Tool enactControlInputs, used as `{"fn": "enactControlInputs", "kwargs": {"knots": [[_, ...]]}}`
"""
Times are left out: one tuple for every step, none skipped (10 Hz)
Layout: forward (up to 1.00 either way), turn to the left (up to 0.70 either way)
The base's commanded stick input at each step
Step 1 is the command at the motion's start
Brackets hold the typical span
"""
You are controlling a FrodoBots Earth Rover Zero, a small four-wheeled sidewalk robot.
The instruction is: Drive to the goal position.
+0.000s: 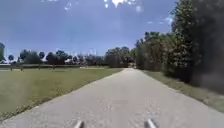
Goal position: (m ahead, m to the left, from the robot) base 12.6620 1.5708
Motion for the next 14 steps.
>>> {"fn": "enactControlInputs", "kwargs": {"knots": [[0.50,-0.22],[0.50,-0.25],[0.50,-0.25],[0.50,-0.25],[0.50,-0.25],[0.50,-0.12],[0.50,0.00],[0.50,0.00],[0.50,0.00],[0.50,0.00],[0.50,0.00],[0.50,0.00],[0.50,0.00],[0.50,0.00]]}}
